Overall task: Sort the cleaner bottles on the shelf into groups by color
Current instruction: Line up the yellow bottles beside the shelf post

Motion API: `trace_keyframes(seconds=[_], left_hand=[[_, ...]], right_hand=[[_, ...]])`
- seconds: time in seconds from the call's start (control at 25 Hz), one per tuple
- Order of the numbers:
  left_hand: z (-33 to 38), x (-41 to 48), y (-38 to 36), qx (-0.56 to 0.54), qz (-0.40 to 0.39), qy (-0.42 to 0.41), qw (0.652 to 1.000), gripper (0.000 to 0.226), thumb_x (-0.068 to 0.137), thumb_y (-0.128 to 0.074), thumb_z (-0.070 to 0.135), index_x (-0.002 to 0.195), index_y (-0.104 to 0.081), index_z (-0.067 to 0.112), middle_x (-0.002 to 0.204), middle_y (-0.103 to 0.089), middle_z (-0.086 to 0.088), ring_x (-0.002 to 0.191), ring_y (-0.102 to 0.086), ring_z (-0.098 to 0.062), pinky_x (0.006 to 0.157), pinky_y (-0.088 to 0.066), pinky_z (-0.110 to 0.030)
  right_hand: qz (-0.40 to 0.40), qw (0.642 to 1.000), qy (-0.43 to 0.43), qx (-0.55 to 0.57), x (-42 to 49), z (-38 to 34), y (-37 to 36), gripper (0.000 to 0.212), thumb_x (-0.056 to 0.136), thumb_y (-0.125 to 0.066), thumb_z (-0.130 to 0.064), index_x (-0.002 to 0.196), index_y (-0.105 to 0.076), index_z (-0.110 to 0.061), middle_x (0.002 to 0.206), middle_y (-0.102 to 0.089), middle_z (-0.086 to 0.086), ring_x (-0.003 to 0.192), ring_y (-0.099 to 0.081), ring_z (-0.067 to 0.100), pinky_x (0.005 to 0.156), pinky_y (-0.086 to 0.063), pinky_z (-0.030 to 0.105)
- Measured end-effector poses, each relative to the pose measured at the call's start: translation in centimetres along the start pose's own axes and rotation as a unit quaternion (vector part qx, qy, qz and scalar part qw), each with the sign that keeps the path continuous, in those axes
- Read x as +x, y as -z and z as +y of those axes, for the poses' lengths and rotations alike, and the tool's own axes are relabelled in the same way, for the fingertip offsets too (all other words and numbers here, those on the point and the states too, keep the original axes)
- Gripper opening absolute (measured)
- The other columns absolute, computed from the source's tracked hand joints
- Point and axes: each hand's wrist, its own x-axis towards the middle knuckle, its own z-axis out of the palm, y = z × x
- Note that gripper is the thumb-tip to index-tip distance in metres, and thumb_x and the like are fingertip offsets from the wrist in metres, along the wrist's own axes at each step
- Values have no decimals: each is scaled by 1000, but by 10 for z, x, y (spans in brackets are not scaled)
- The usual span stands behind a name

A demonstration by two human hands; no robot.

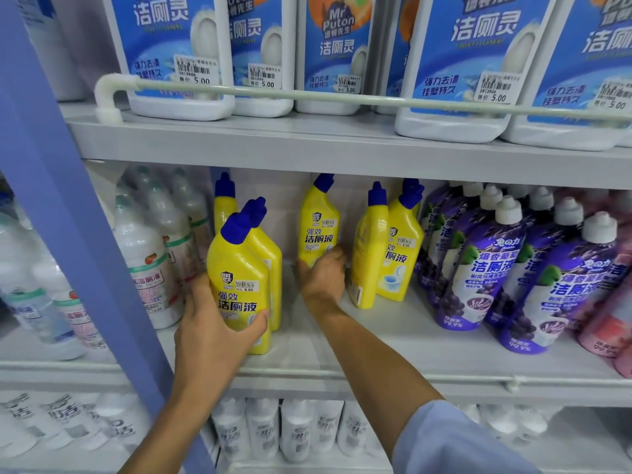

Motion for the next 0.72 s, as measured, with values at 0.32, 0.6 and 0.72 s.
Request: trace_keyframes(seconds=[0.32, 0.6, 0.72], left_hand=[[-1, 1, 0, 10, -8, 2, 1000, 86, 63, -89, 45, 131, -43, 16, 117, -60, -7, 105, -60, -34, 81, -52, -46], [1, 1, 1, 5, -16, -6, 1000, 88, 66, -87, 46, 134, -42, 14, 121, -59, -10, 107, -60, -35, 80, -52, -46], [2, 2, 3, 19, -25, -3, 1000, 90, 66, -87, 47, 133, -40, 12, 121, -59, -14, 104, -62, -37, 81, -53, -46]], right_hand=[[-44, 997, 58, -7, 1, 7, 15, 71, 89, -68, -50, 131, -39, -1, 132, -48, 20, 125, -50, 35, 100, -43, 40], [-194, 966, 151, -83, -13, 25, 70, 73, 98, -53, -52, 148, -35, -1, 148, -42, 19, 137, -44, 36, 111, -37, 39], [-276, 909, 261, -172, -26, 36, 119, 73, 101, -45, -55, 154, -32, -6, 158, -35, 17, 146, -34, 32, 118, -31, 38]])
